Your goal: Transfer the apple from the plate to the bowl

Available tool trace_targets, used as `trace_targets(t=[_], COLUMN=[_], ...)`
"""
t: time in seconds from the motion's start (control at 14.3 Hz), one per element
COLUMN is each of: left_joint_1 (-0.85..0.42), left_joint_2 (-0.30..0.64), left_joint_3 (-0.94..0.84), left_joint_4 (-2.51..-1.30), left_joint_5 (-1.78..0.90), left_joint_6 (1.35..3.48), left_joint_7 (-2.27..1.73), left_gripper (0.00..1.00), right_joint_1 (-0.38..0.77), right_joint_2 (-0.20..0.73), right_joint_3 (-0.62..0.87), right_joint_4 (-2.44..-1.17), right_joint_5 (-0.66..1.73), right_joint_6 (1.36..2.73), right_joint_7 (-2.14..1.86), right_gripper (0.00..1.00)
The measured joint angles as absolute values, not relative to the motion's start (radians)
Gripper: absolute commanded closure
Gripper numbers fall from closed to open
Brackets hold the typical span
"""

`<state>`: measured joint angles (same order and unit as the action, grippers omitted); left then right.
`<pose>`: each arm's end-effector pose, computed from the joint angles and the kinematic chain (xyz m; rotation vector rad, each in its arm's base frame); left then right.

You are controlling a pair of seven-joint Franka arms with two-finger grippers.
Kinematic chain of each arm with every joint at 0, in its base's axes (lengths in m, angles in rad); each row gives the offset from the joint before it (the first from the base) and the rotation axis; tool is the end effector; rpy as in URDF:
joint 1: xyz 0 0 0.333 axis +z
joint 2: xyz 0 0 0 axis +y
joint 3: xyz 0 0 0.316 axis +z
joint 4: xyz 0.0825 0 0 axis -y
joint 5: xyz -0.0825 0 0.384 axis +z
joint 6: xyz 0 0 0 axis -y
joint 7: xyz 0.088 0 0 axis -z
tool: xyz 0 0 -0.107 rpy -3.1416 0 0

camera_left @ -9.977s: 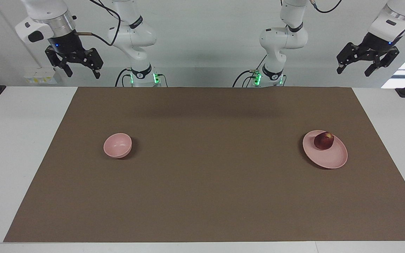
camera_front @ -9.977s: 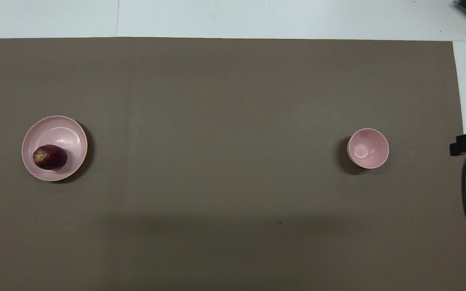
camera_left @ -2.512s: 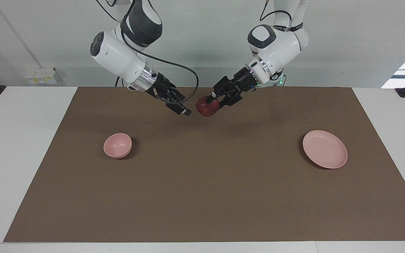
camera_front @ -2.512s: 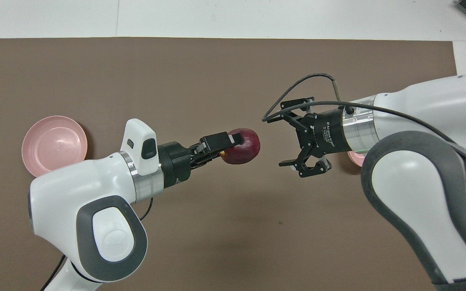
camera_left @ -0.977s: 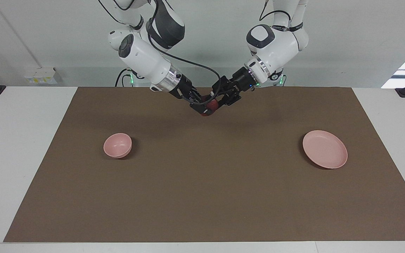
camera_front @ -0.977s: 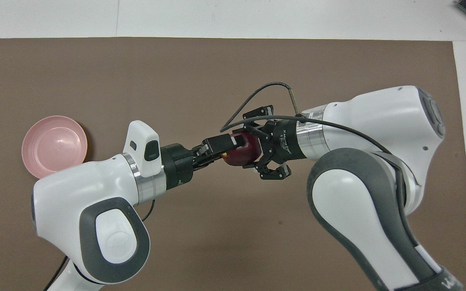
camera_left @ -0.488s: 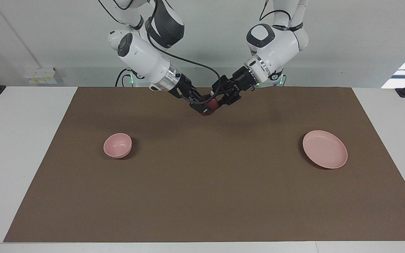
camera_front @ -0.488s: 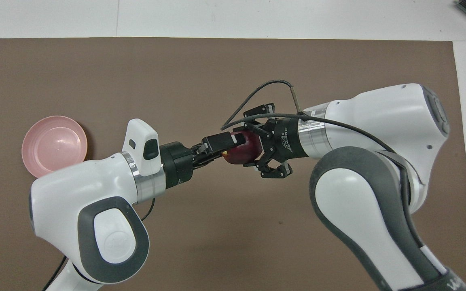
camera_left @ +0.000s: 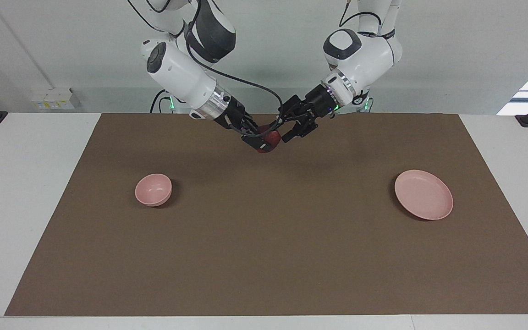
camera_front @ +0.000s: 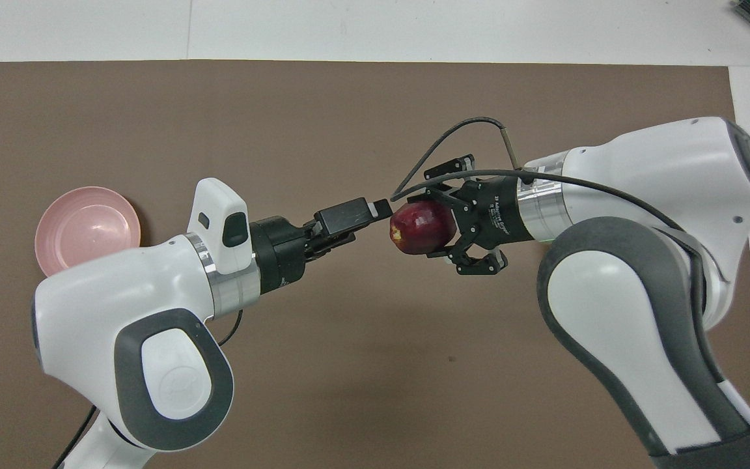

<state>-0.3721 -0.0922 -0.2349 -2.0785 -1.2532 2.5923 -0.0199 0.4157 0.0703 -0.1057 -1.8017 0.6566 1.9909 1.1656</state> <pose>0.4733 -0.3109 0.5248 2.0816 0.3473 0.2426 0.5589 0.2203 0.5237 -2.2054 1.3434 0.4298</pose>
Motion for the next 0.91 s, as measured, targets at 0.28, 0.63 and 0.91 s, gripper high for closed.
trace_targets(t=[0.28,0.63,0.91], left_joint_1=[-0.33,-0.206,-0.15], left_joint_2=[-0.09,-0.091,-0.09], left_joint_3=[-0.23,-0.223,-0.221], left_joint_4=[-2.079,-2.075,-2.052], left_joint_5=[-1.235,-0.971,-0.558], left_joint_6=[2.511,2.241,2.092], left_joint_7=[-0.02,-0.029,-0.054], left_gripper=[0.0,0.0,0.0], right_joint_1=[0.361,0.205,0.145], right_joint_2=[0.069,0.074,0.113], right_joint_3=[-0.106,-0.112,-0.114], right_joint_4=[-1.802,-1.84,-1.88], right_joint_5=[0.485,0.321,0.149], right_joint_6=[1.904,1.864,1.941], right_joint_7=[0.904,0.411,0.118], right_gripper=[1.0,1.0,1.0])
